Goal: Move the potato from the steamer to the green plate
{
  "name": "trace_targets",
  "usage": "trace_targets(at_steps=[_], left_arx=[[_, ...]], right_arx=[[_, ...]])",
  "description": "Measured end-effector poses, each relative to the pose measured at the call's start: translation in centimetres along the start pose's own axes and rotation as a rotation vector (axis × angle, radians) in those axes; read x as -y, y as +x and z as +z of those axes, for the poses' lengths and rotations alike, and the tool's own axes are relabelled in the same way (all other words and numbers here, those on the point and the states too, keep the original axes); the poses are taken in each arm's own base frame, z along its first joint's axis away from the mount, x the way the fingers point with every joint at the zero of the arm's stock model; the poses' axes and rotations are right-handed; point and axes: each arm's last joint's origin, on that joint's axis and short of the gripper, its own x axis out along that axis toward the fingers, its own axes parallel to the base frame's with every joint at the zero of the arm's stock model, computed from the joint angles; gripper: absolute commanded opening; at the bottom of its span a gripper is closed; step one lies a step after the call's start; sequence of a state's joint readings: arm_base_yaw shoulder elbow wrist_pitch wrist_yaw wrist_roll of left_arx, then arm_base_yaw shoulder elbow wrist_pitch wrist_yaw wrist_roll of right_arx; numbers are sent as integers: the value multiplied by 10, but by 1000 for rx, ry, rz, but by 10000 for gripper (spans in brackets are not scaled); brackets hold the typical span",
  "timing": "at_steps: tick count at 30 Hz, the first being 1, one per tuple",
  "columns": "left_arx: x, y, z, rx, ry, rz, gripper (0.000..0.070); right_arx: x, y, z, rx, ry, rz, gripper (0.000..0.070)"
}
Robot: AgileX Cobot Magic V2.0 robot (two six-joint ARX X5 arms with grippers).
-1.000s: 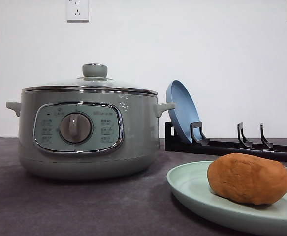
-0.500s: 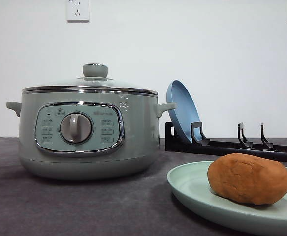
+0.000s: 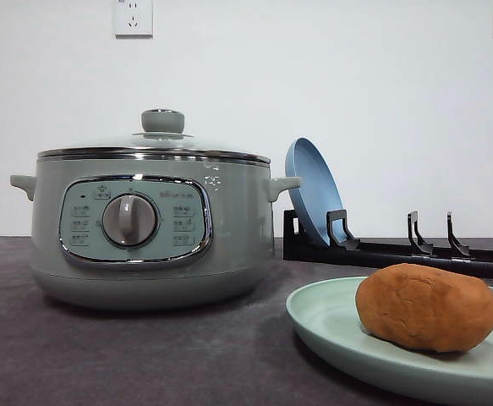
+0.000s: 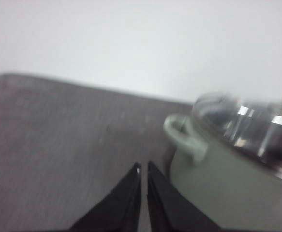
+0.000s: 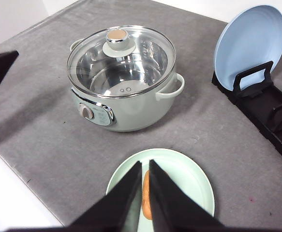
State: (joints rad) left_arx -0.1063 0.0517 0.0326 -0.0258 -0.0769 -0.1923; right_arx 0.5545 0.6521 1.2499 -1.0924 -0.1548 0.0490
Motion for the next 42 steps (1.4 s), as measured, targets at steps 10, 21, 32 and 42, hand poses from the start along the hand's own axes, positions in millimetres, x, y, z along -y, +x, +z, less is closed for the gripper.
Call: trace_targets(at_steps=[10, 21, 32, 42], left_arx=[[-3, -4, -11, -104, 22, 24, 17], [-3, -4, -11, -103, 24, 27, 17], [-3, -4, -11, -103, 25, 27, 17], [-3, -4, -11, -103, 25, 27, 17]], right_arx=[[0, 0, 0, 0, 0, 0, 14], [0, 0, 0, 0, 0, 0, 14], [0, 0, 0, 0, 0, 0, 14], [10, 2, -17, 135, 45, -110, 14]])
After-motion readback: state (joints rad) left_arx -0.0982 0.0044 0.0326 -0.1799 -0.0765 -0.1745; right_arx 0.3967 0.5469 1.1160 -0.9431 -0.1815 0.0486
